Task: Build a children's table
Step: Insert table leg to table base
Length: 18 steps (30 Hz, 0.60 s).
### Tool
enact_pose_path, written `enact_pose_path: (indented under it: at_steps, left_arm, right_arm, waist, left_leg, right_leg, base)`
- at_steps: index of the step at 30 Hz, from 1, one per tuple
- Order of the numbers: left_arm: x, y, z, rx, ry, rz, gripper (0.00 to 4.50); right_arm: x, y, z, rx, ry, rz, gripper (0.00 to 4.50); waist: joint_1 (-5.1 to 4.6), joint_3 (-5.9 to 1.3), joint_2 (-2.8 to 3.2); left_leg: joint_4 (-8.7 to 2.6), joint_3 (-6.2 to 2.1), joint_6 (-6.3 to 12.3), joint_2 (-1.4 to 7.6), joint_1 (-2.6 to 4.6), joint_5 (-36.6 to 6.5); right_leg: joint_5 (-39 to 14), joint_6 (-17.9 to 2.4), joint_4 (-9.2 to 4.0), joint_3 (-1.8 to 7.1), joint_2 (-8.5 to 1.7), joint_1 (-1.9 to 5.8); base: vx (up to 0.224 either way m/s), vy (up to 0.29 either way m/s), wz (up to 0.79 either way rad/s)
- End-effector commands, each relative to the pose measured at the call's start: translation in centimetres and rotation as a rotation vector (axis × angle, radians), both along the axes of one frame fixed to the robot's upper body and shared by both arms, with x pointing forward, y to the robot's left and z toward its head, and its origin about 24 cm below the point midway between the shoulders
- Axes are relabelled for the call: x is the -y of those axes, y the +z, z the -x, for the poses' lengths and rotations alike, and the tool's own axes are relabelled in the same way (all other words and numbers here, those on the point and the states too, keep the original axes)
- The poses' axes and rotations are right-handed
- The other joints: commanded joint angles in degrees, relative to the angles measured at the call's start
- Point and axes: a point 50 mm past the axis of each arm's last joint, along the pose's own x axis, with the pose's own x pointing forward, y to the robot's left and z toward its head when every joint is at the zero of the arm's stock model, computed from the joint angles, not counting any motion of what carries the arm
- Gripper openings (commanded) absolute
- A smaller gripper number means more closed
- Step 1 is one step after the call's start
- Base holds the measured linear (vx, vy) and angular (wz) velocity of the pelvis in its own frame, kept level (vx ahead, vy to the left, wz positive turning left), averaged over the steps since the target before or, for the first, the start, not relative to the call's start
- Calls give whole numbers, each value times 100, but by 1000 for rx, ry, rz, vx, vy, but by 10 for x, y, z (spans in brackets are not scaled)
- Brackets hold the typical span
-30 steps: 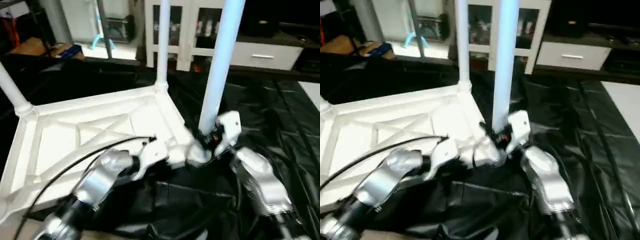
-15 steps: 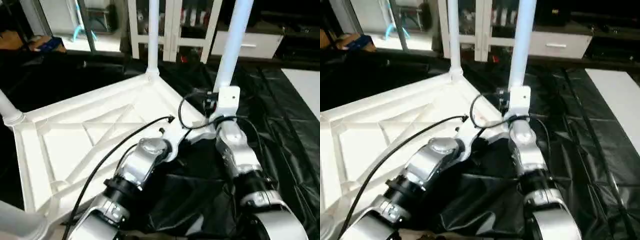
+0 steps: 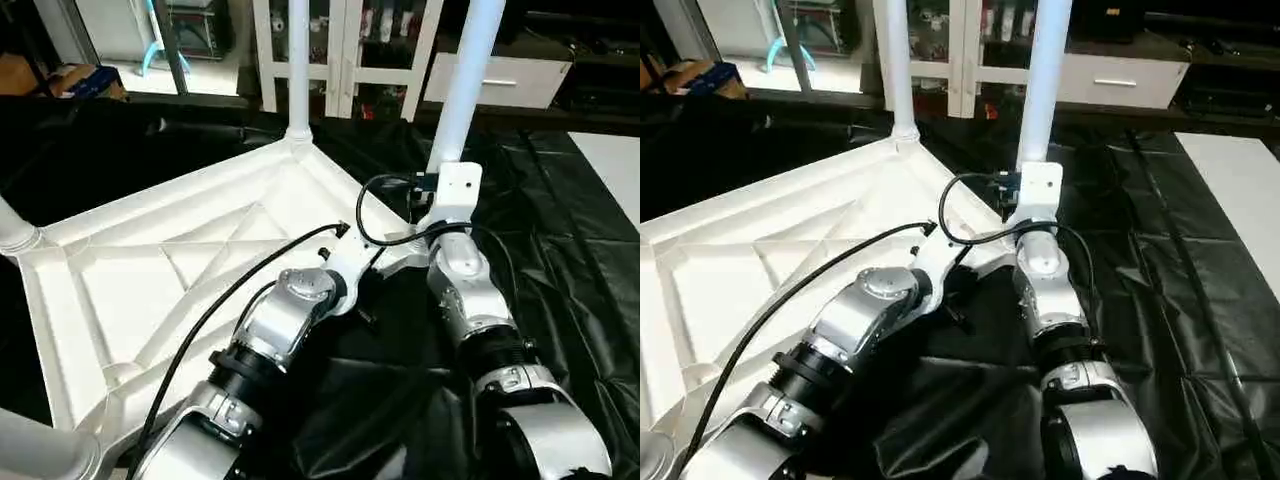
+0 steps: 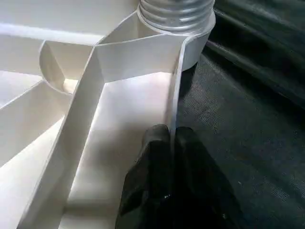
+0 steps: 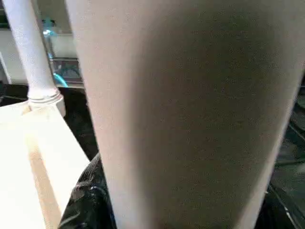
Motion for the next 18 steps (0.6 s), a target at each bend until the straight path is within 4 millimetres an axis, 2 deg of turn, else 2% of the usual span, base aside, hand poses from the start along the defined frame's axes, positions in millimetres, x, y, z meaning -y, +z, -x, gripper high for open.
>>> enact_pose_path:
  at_steps: [1, 3, 5, 7, 8, 9, 10, 11, 12, 13, 14, 15, 16, 18]
  left_arm:
    - [-40, 15, -23, 127, 248, -19, 0]
    - [-40, 15, -24, 127, 249, -20, 0]
    - [-41, 15, -24, 127, 249, -23, 0]
    - [-41, 15, -25, 129, 248, -26, 0]
    - [-41, 15, -25, 129, 248, -26, 0]
    - [-42, 15, -25, 129, 249, -27, 0]
    - [-42, 15, -25, 129, 249, -27, 0]
    - [-42, 15, -25, 130, 249, -29, 0]
    - [-42, 15, -25, 130, 249, -29, 0]
    - [-43, 15, -25, 130, 250, -29, 0]
    - [-44, 15, -26, 130, 250, -31, 0]
    - [-45, 15, -26, 130, 250, -33, 0]
    - [-45, 15, -26, 131, 250, -33, 0]
    - [-45, 15, -26, 131, 244, -34, 0]
  right_arm:
    - [-4, -37, 16, -134, 24, -102, 178]
    - [-3, -36, 16, -126, 29, -99, 178]
    - [-3, -33, 15, -105, 39, -86, 234]
    - [-2, -29, 14, -82, 51, -91, 251]
    - [-2, -29, 14, -82, 51, -91, 257]
    - [-2, -28, 14, -75, 52, -92, 268]
    - [-2, -26, 14, -68, 54, -93, 281]
    - [-2, -24, 14, -61, 56, -91, 291]
    - [-2, -24, 14, -61, 56, -91, 291]
    - [-1, -22, 13, -48, 64, -87, 296]
    - [-1, -18, 13, -30, 81, -84, 296]
    - [-1, -14, 13, -7, 103, -82, 296]
    - [-1, -13, 14, -6, 104, -83, 296]
    - [-1, -10, 15, 11, 121, -80, 296]
  waist:
    - [12, -368, -49]
    - [12, -382, -54]
    - [24, -399, -62]
    - [26, -413, -71]
    - [26, -412, -65]
    - [-29, -434, -85]
    - [-42, -472, -77]
    - [-42, -537, -58]
    - [-29, -549, -52]
    - [-17, -577, -51]
    - [-17, -568, -62]
    - [-10, -536, -66]
    - [2, -531, -63]
    - [7, -521, -67]
  left_leg:
    - [-453, -251, 255, 502, 163, -1480]
    - [-440, -246, 312, 500, 161, -1357]
    - [-408, -230, 423, 499, 170, -1195]
    - [-388, -222, 534, 502, 160, -1086]
    - [-386, -228, 566, 502, 142, -1058]
    - [-371, -248, 621, 482, 54, -878]
    - [-350, -277, 642, 487, 19, -657]
    - [-266, -292, 749, 493, 19, -105]
    - [-211, -270, 837, 490, 73, 123]
    - [-118, -239, 1174, 457, 69, 724]
    - [-99, -224, 1261, 455, 63, 788]
    - [-93, -212, 1351, 453, 33, 654]
    - [-99, -204, 1349, 473, 49, 420]
    - [-113, -200, 1311, 488, 62, 255]
  right_leg:
    - [-919, -1052, -256, 94, -224, 71]
    - [-786, -1109, -236, 90, -215, 87]
    - [-668, -1192, -218, 90, -225, 96]
    - [-613, -1240, -202, 88, -231, 117]
    - [-598, -1241, -196, 89, -233, 122]
    - [-461, -1248, -154, 80, -246, 187]
    - [-278, -1255, -105, 68, -270, 238]
    - [349, -1350, 0, 55, -252, 223]
    - [677, -1432, 23, 53, -218, 157]
    - [1363, -1639, 109, 39, -197, 141]
    - [1415, -1679, 112, 40, -193, 121]
    - [1197, -1716, 102, 38, -213, 118]
    - [869, -1700, 78, 40, -235, 116]
    - [605, -1677, 59, 39, -223, 104]
  base:
    - [0, 0, 0]
    - [0, 0, 0]
    - [0, 0, 0]
    - [0, 0, 0]
    - [0, 0, 0]
    - [0, 0, 0]
    - [5, -3, -18]
    - [5, -3, -18]
    - [0, 0, 0]
    - [0, 0, 0]
    - [0, 0, 0]
    - [0, 0, 0]
    - [0, 0, 0]
    - [0, 0, 0]
